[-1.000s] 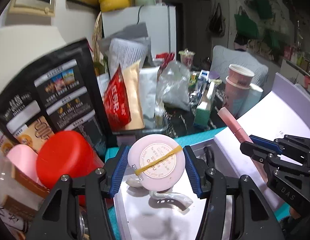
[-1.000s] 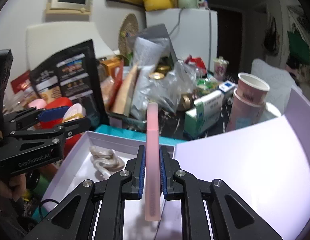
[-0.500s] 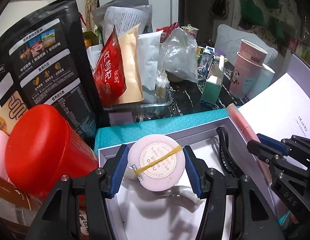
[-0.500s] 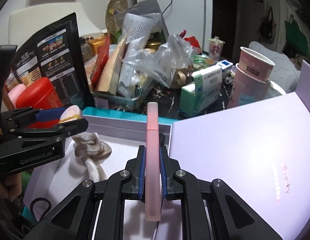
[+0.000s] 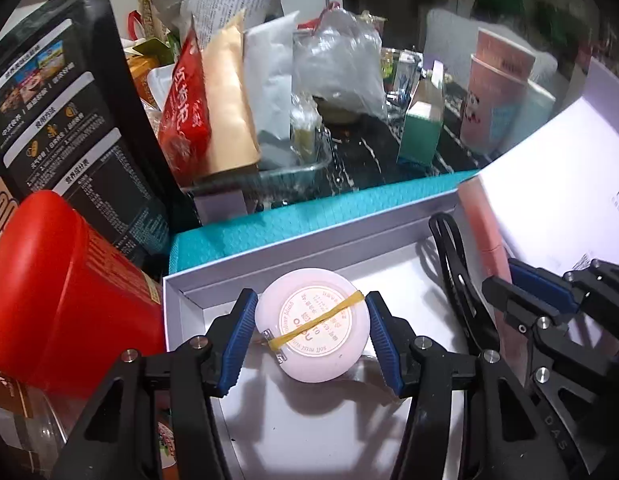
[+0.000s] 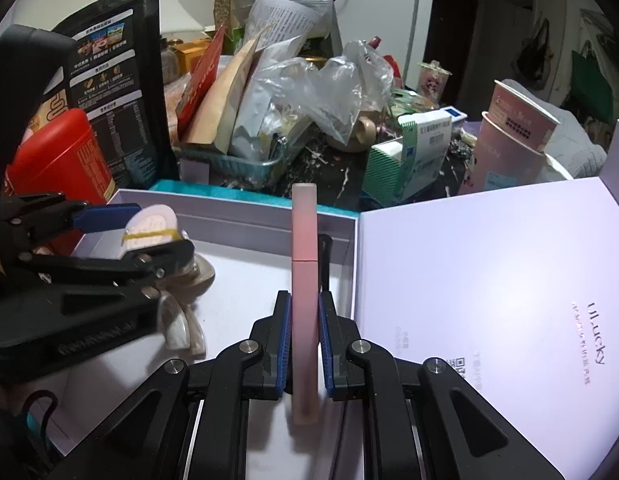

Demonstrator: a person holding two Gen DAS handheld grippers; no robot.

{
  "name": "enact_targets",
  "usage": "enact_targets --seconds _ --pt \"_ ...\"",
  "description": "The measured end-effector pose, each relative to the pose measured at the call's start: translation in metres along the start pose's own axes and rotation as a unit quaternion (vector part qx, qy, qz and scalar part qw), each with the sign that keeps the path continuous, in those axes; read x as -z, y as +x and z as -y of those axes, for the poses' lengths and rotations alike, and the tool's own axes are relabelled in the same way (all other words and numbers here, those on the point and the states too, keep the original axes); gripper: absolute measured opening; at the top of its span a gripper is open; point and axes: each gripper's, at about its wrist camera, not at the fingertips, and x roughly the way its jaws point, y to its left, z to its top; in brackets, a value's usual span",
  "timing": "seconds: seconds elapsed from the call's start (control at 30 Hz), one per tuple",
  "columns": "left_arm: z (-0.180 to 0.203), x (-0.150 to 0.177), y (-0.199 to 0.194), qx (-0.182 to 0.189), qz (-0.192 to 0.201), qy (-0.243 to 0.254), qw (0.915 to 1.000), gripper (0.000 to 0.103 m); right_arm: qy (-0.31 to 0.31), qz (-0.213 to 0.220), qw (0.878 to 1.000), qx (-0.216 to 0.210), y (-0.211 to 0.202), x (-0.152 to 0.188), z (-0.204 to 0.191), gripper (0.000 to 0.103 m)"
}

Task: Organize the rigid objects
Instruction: 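Open both tools to drop the lipstick and compact into the box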

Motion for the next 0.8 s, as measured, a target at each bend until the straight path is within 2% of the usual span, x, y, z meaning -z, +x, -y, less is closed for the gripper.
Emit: enact_targets --seconds 0.5,0.8 --pt "-0.0015 0.001 0.0069 -0.015 -0.02 -0.022 0.9995 0.055 0.004 0.0 1.0 0.011 0.0002 0.0007 0.0011 0.014" --pt "-0.0077 -0.0034 0.0067 0.0 -0.035 -0.044 0.9984 0.055 0.004 0.006 1.0 0.017 -0.0025 -0.0002 0.0021 0.018"
